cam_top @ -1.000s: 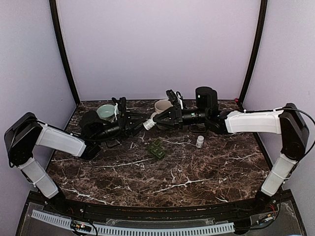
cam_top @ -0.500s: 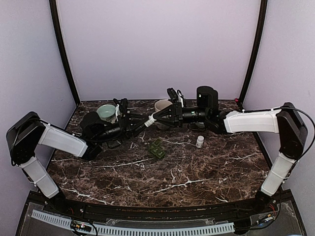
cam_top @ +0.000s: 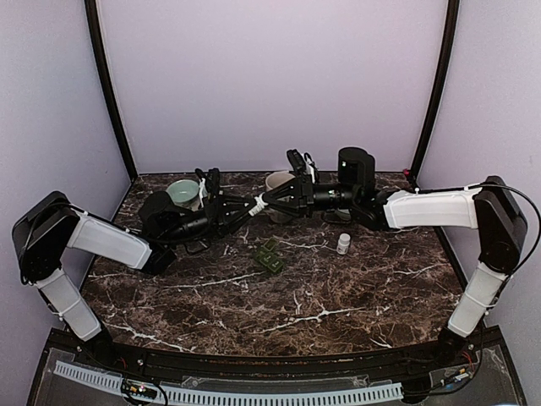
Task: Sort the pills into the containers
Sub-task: Pass from the right arm to the left
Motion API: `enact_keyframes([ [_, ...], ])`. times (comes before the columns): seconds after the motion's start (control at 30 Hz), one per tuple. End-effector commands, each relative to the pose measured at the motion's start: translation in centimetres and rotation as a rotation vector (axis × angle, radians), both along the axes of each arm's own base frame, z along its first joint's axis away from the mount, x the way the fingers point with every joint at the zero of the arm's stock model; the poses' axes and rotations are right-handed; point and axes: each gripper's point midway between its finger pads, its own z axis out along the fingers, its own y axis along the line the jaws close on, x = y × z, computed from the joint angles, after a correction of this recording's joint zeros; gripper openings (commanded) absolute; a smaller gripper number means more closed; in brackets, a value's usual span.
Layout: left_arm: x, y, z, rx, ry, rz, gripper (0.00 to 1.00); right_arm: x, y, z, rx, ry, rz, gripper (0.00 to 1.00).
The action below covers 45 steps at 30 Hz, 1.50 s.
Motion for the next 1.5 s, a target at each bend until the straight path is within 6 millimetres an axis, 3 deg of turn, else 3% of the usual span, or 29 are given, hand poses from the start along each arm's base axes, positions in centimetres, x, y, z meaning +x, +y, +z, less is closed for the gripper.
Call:
enact_keyframes([
  [0.0,-0.2,-0.1,2.9,-0.061,-0.084,-0.006,0.31,0.6,0.1,1.2,0.033,-0.032,-0.005,0.00],
  [0.43,-0.4,-1.0,3.0,0.007,-0.139,-0.052,0.21,0.0,-0.3,1.2,0.021,-0.034,0.009,0.00],
  [0.67,-0.4,-0.8,2.2,0.119,-0.183,-0.077,0.20,-0.6,-0.7,1.5,0.007,-0.046,0.018,0.29],
  [0.83,-0.4,-0.6,1.7,0.192,-0.216,-0.099,0.21,-1.1,-1.2,1.7,-0.009,-0.051,0.018,0.40],
  [1.07,-0.2,-0.3,1.2,0.244,-0.245,-0.126,0.20,-1.7,-1.8,1.8,-0.030,-0.053,0.018,0.44],
  [1.27,-0.9,-0.6,1.3,0.255,-0.294,-0.185,0.18,-1.5,-2.4,0.1,-0.074,-0.006,0.003,0.47],
  [1.33,-0.1,0.1,1.3,0.266,-0.306,-0.180,0.17,-1.7,-3.0,1.1,-0.061,-0.017,-0.005,0.47],
  [1.47,0.0,0.3,1.7,0.261,-0.339,-0.232,0.15,-1.8,-3.7,1.2,-0.089,-0.013,-0.017,0.50],
])
